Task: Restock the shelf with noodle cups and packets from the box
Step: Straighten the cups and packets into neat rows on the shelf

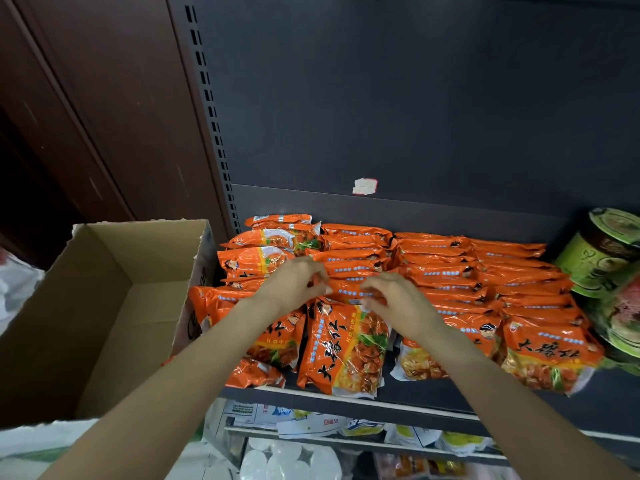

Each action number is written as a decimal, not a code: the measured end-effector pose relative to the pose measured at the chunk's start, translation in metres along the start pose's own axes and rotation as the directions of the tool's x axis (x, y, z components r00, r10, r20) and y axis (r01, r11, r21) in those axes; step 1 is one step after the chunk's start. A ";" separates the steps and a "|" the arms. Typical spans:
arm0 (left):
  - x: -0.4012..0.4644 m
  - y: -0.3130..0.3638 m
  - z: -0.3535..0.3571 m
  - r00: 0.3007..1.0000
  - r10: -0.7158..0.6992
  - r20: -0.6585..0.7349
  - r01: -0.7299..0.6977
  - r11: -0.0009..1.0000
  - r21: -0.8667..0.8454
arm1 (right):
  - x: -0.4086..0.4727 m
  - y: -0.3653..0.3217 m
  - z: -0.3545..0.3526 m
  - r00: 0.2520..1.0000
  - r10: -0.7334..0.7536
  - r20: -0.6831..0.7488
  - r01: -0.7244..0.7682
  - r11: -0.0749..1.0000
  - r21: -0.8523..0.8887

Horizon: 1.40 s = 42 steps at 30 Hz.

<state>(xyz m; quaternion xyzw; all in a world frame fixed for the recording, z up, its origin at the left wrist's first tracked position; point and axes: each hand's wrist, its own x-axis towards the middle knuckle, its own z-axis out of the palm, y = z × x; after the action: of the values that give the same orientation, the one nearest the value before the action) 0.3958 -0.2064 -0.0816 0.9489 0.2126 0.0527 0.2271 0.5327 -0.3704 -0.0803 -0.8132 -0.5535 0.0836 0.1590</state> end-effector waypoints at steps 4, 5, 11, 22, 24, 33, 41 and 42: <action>-0.015 -0.004 -0.003 0.990 -0.059 0.128 0.052 0.997 0.062 | -0.005 -0.010 0.011 0.987 0.025 0.160 -0.022 1.000 -0.023; -0.018 -0.005 -0.003 0.985 -0.079 0.155 0.067 0.994 0.081 | -0.004 -0.013 0.013 0.983 0.039 0.177 -0.029 0.998 -0.059; -0.023 0.000 0.001 0.961 -0.155 0.228 0.115 0.977 0.180 | -0.005 -0.024 0.025 0.973 0.101 0.209 -0.028 0.944 -0.327; -0.024 0.028 0.012 0.992 -0.125 -0.004 0.120 0.961 -0.249 | -0.031 -0.025 0.023 0.987 0.159 -0.038 -0.163 0.938 -0.306; -0.023 0.026 0.016 0.982 -0.185 -0.025 0.177 0.966 -0.188 | -0.037 -0.026 0.028 0.986 0.152 -0.069 -0.166 0.940 -0.299; -0.023 0.050 0.026 0.993 -0.114 -0.038 0.095 0.939 -0.332 | -0.049 -0.013 0.027 0.973 0.192 -0.131 -0.209 0.968 -0.135; -0.030 0.074 0.028 0.996 0.085 0.018 -0.080 0.976 -0.203 | -0.061 0.001 0.008 0.969 0.248 -0.021 -0.243 0.960 0.139; -0.032 0.076 0.030 0.996 0.086 0.029 -0.079 0.977 -0.200 | -0.064 0.002 0.006 0.973 0.232 -0.011 -0.229 0.967 0.114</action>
<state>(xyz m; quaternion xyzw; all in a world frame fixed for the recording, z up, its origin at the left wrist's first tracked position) 0.4020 -0.2936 -0.0734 0.9304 0.1625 0.0654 0.3220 0.5092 -0.4294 -0.0892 -0.8629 -0.4475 0.1224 0.2002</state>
